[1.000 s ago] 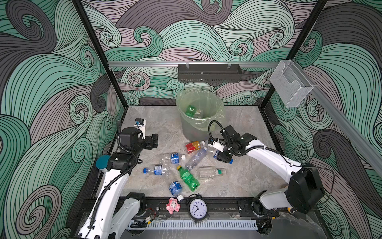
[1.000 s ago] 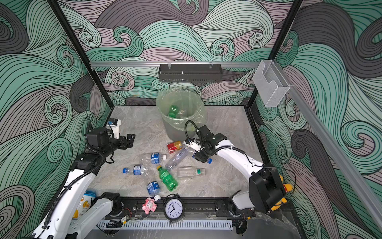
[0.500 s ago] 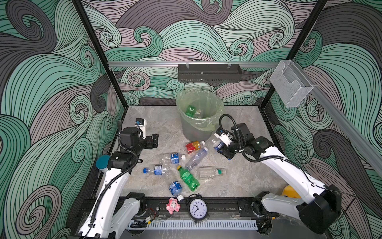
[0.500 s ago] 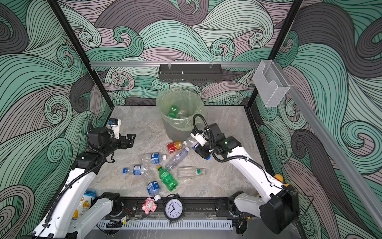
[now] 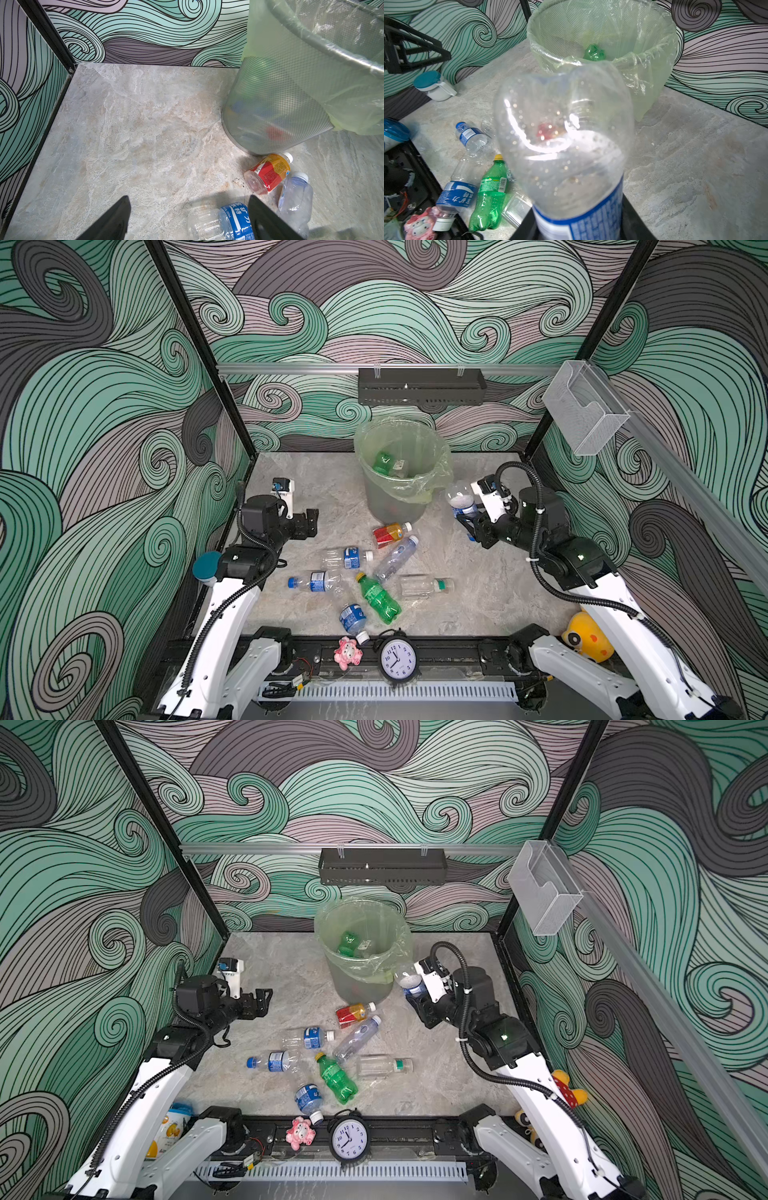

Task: Throw the plastic bottles in the bin
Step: Throw the plastic bottle into the trash bin.

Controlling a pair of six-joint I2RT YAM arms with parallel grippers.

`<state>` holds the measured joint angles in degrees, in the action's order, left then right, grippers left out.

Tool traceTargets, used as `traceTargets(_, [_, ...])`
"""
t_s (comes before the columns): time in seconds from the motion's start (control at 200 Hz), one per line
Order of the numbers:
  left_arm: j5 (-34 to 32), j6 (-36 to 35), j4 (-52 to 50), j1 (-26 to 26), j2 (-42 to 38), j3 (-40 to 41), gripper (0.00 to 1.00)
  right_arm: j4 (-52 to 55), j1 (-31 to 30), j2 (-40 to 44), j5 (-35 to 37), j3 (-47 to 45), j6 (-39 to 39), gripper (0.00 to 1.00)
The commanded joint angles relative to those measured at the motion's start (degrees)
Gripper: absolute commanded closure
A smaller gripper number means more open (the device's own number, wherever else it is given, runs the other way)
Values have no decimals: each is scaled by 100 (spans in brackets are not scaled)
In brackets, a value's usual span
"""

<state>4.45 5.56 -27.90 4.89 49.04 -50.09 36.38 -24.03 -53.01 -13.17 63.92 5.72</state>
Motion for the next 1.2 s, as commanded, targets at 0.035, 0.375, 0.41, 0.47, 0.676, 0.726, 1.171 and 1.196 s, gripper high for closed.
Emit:
traceTargets(0.035, [-39,-16,-132,-93,-49,-184,10,-391,6,-271,-500,606,-406,61])
traceTargets(0.375, [7,-278,-1068,-93,-173,-612,10,291,-83,-4367,-501,5218,-807,45])
traceTargets(0.41, [44,-304,-1152,-93,-203,-655,10,739,-114,-4815,-536,5854,-762,38])
traceTargets(0.47, [116,-364,-1296,-93,-235,-748,10,1526,-197,-5394,-524,6753,-589,26])
traceTargets(0.676, [105,-551,-1589,-100,-272,-1109,7,1310,-339,-4700,-29,5809,-321,12])
traceTargets(0.726, [201,-664,-1615,-93,-203,-1179,7,1032,-331,-4304,39,5304,-347,11])
traceTargets(1.171, [847,-2159,-3020,-76,628,-1816,7,207,-132,-1723,737,1826,-770,9])
traceTargets(1.196, [949,-2271,-3098,-69,648,-1840,8,157,-99,-1610,765,1653,-830,9])
